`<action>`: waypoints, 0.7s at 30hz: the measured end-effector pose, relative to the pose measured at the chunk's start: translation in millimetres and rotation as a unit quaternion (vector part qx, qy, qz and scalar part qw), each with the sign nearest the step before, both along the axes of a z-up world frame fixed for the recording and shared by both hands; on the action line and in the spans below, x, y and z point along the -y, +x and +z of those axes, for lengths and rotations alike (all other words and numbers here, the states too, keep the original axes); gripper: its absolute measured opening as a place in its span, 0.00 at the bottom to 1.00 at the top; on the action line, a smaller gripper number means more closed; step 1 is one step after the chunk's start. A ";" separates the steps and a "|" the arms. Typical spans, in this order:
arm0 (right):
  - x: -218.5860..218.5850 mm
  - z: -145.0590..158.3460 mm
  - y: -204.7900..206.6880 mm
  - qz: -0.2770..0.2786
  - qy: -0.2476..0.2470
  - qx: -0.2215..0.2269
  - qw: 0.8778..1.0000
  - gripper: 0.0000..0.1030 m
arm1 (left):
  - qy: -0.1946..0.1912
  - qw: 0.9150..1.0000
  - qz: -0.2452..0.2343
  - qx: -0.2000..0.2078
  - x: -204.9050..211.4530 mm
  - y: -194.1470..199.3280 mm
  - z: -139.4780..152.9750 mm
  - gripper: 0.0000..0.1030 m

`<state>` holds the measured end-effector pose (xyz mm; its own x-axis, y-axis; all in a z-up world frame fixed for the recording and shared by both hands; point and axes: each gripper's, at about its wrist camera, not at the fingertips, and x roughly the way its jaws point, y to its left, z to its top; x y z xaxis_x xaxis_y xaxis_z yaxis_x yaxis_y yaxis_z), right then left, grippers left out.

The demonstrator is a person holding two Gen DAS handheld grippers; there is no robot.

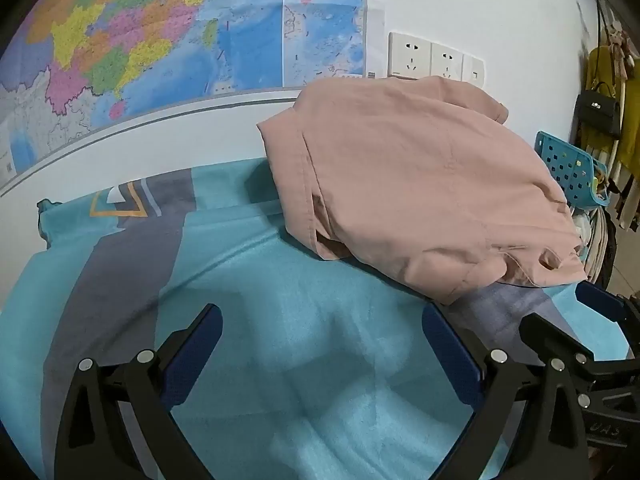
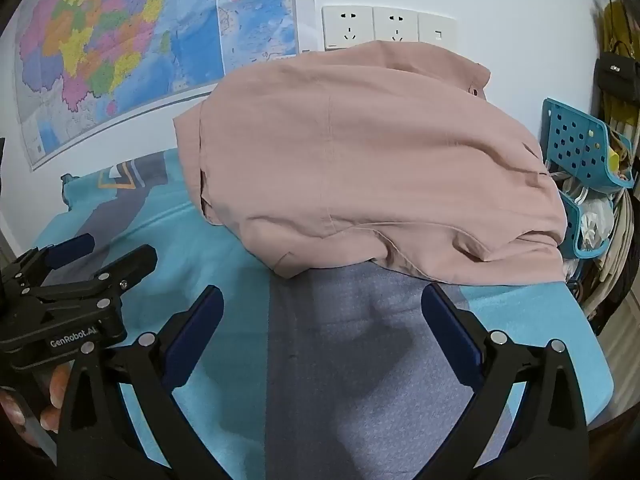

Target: Fold large clothes

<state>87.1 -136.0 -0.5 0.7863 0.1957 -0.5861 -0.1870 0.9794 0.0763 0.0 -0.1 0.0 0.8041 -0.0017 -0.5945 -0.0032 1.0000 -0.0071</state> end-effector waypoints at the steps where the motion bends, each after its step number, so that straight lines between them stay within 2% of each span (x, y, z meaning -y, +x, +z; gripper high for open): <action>1: -0.2 0.2 -0.2 0.000 -0.002 -0.001 1.000 0.95 | 0.000 1.000 -0.001 0.000 0.1 0.1 0.1 0.94; 5: -0.5 4.3 -6.6 -0.005 -0.008 0.007 1.000 0.95 | 0.011 1.000 0.003 0.008 0.8 -4.2 4.8 0.94; 6: 1.1 2.0 -3.5 -0.005 -0.008 -0.004 1.000 0.95 | 0.010 1.000 0.002 0.006 1.8 -3.8 4.3 0.94; 13: -0.7 0.5 -5.4 -0.006 -0.004 -0.001 1.000 0.95 | 0.000 1.000 0.000 0.001 -0.1 -7.7 5.6 0.94; 21: -1.0 0.5 -6.1 -0.009 -0.004 0.001 1.000 0.95 | 0.005 1.000 0.000 0.007 1.5 -8.1 6.6 0.94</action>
<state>81.1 -135.1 0.0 0.7904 0.1767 -0.5866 -0.1696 0.9832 0.0678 -8.1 -1.6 6.7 0.8120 0.0054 -0.5836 -0.0040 1.0000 0.0037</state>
